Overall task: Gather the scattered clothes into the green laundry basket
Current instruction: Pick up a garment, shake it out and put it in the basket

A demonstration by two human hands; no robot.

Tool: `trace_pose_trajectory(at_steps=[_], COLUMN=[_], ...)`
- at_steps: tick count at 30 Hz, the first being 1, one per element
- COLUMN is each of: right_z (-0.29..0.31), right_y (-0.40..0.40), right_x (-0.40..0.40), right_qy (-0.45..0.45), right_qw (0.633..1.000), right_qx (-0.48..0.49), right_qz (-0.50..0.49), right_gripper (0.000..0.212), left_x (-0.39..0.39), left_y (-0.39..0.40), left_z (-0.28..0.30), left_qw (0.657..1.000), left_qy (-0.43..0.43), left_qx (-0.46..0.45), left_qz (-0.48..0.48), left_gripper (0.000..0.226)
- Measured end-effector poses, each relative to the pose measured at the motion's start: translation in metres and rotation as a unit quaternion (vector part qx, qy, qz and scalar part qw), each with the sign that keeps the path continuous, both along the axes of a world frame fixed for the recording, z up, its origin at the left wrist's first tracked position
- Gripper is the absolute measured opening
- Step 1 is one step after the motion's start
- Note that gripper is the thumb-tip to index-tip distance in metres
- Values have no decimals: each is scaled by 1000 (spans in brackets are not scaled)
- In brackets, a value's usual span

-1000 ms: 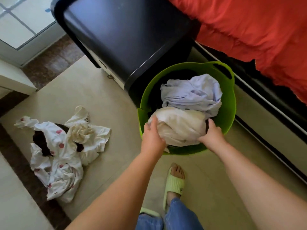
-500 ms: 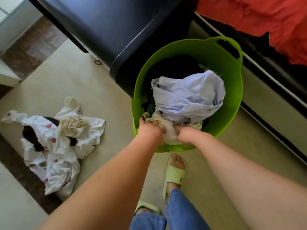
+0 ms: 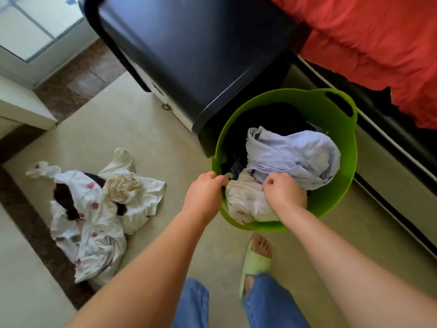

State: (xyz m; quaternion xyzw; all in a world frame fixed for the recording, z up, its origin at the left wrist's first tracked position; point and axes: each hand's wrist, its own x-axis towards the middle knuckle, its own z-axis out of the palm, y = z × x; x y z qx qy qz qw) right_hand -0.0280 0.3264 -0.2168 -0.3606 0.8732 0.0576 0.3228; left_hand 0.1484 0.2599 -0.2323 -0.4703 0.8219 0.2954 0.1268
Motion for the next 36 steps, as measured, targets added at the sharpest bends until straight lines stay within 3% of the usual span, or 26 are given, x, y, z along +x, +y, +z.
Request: trace_pose_trajectory(at_steps=[5, 9, 14, 18, 23, 31, 36], right_z=[22, 17, -18, -63, -120, -212, -276], right_y=[-29, -61, -93, -117, -129, -167, -212], right_x=[50, 135, 263, 368, 421, 478, 513], right_qy=[-70, -109, -181, -222, -200, -190, -170], right_qw=[987, 979, 974, 971, 971, 960, 950], right_qx=[-142, -167, -114, -22, 78, 99, 103], right_qz=[13, 49, 69, 85, 109, 183, 242], right_gripper=[24, 26, 32, 31, 30, 48, 42], left_x=[65, 134, 254, 384, 485, 519, 513], left_y=[-21, -33, -39, -50, -51, -38, -37], left_z=[-4, -8, -24, -49, -83, -157, -199], left_qw=[996, 990, 975, 953, 931, 891, 866], left_qy=[22, 27, -8, -84, -152, -116, -78], left_qx=[-8, 20, 101, 149, 187, 268, 312], left_qz=[84, 141, 197, 250, 274, 348, 382], left_gripper=[38, 36, 32, 33, 32, 35, 31])
